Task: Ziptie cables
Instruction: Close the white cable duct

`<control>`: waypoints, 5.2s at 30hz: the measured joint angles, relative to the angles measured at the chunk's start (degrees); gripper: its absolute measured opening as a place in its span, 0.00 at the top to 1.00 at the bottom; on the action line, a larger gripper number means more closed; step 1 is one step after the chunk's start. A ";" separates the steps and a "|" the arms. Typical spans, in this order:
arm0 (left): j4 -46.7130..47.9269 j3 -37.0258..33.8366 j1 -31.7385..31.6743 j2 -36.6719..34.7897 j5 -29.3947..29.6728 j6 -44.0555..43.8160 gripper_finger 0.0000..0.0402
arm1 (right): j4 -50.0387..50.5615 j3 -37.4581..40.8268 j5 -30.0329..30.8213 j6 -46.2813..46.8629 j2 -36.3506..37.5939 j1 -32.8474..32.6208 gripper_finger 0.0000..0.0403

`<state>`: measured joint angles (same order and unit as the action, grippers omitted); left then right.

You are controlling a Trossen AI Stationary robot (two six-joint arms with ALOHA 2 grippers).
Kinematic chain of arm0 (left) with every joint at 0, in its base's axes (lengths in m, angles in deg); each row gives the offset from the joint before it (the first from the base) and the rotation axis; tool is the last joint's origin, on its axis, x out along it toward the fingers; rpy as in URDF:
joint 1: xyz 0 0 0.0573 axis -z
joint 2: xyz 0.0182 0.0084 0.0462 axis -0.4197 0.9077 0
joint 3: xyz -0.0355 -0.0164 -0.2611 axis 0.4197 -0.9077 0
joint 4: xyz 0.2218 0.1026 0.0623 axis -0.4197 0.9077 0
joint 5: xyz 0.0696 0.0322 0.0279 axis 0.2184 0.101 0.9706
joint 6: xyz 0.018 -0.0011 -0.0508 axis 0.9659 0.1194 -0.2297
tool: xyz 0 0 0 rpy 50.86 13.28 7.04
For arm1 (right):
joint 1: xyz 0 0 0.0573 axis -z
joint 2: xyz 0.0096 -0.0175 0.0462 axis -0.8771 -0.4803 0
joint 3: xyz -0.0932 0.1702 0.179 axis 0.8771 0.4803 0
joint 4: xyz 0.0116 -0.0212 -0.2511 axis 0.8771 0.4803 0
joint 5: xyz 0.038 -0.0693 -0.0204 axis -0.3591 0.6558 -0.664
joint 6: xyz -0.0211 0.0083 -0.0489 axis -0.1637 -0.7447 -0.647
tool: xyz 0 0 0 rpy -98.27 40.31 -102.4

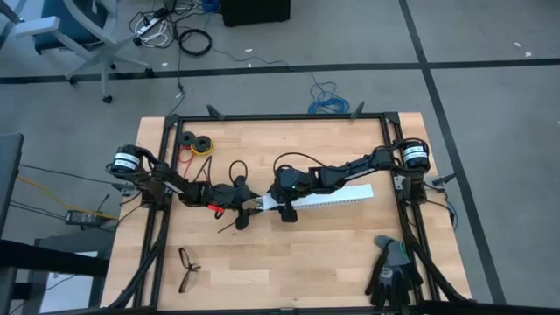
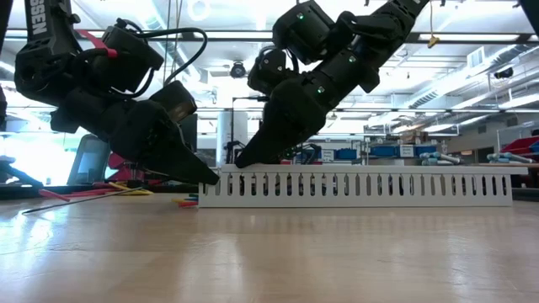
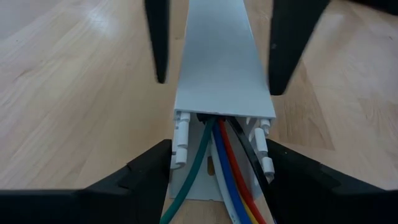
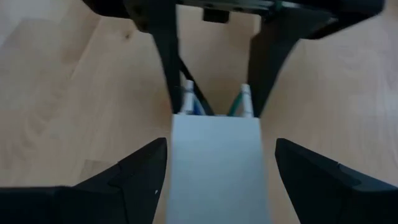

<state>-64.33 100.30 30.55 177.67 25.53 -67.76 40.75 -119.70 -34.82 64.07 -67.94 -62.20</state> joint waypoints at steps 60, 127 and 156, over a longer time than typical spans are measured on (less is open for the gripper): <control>0.77 0.02 -0.04 0.07 -2.55 -2.23 0.32 | -9.77 -0.58 -4.98 0.78 -4.81 0.66 0.40; -3.02 -3.54 1.38 0.70 3.71 -2.51 0.38 | -11.06 -0.35 -5.75 1.74 -4.61 2.25 0.41; -3.58 -3.41 1.36 0.68 3.85 -2.56 0.38 | -16.21 -0.61 -7.49 1.67 -6.60 2.21 0.40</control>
<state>-67.92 96.89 31.91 178.35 29.38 -70.32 24.54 -120.31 -42.31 65.74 -74.53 -59.99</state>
